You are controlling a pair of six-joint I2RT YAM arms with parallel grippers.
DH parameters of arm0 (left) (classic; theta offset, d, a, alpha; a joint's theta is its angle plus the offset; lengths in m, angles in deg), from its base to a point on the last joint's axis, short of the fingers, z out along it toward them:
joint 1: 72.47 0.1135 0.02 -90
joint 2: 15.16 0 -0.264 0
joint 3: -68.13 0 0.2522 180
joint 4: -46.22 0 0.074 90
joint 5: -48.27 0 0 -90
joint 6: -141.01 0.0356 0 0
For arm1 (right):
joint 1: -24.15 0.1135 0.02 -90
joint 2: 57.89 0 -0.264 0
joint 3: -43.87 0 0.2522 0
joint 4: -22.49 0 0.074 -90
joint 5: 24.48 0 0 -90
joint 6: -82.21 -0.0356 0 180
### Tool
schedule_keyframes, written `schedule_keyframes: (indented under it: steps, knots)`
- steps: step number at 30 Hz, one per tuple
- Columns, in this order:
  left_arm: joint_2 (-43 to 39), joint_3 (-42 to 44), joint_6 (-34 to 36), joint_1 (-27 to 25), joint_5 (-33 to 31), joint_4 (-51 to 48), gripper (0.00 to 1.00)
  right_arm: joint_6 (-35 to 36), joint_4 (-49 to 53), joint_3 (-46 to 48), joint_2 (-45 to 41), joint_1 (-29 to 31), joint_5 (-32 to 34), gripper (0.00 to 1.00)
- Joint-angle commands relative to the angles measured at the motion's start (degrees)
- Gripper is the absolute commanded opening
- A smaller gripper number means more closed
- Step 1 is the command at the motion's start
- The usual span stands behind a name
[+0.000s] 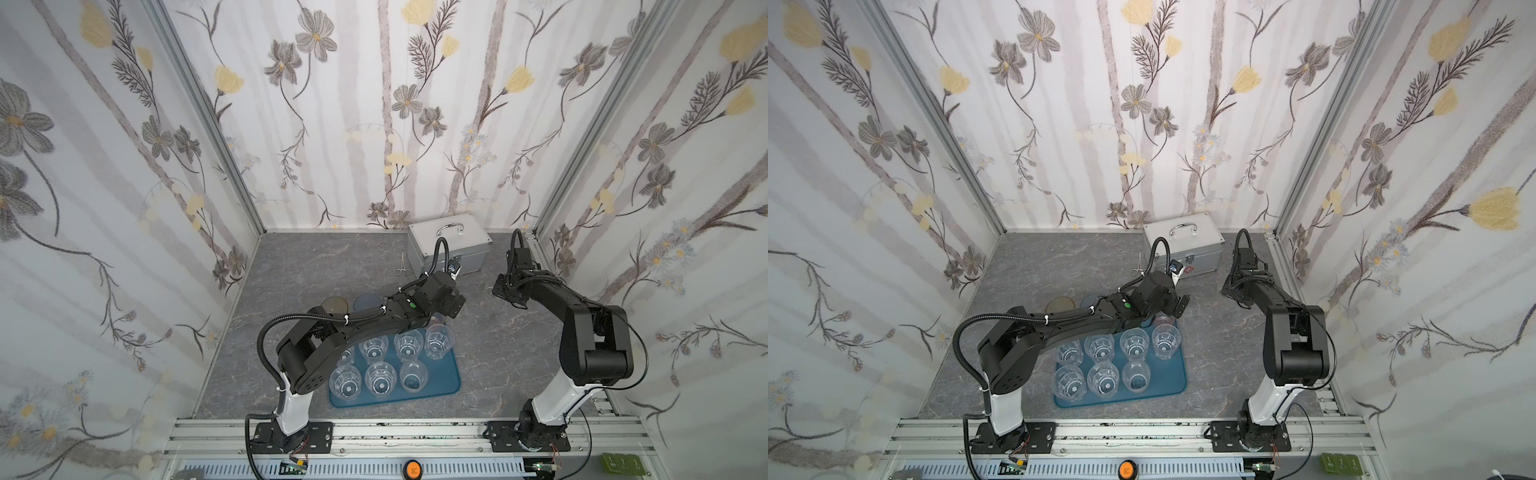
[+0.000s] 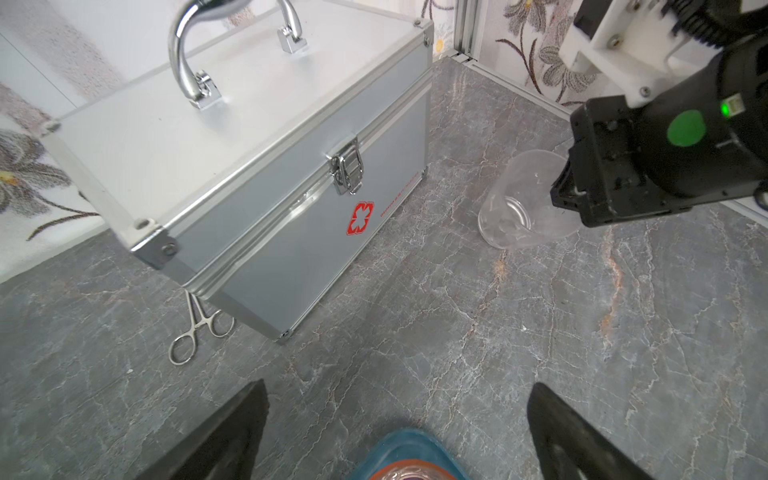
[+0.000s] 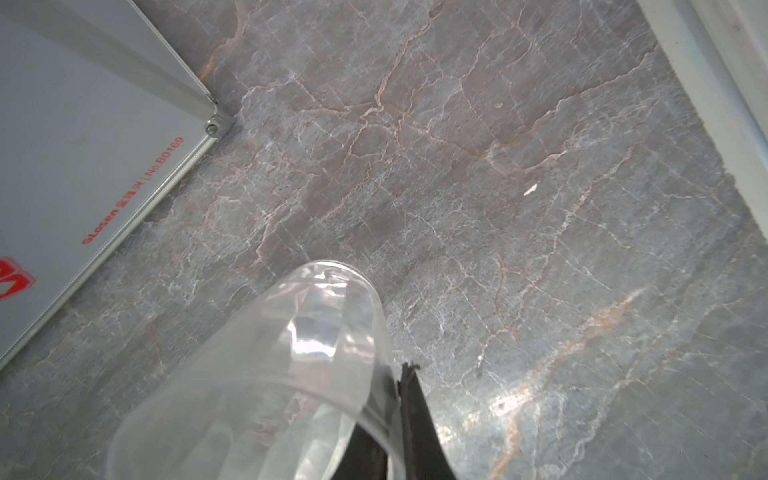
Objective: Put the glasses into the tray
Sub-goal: 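Carry the clear glass to the tray's near corner and lower it with the right gripper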
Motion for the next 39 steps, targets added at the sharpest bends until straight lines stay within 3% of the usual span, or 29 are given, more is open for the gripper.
schedule_keyframes:
  steps: [1,10,20,26,33,39]
  knots:
    - [-2.4,0.6,1.0,0.0,-2.0,1.7,1.0,1.5,0.8,0.2,-3.5,1.4,2.4,0.08]
    - [-13.6,9.3,2.6,0.0,-6.7,1.7,1.0,1.9,13.3,0.8,-19.0,11.8,7.5,0.08]
    - [-34.6,25.8,2.6,0.9,-14.9,1.3,1.0,-6.9,31.9,2.6,-32.6,31.4,9.1,0.08]
    - [-46.5,32.8,-0.4,2.1,-17.0,-1.8,1.0,-10.9,42.4,5.9,-37.9,37.1,9.7,0.08]
    - [-51.3,35.6,-2.3,3.3,-18.7,-6.7,1.0,-13.9,41.4,12.4,-35.5,46.6,4.0,0.07]
    - [-53.9,36.8,-2.9,4.9,-19.1,-9.2,1.0,-15.2,35.6,10.4,-28.3,53.6,1.4,0.07]
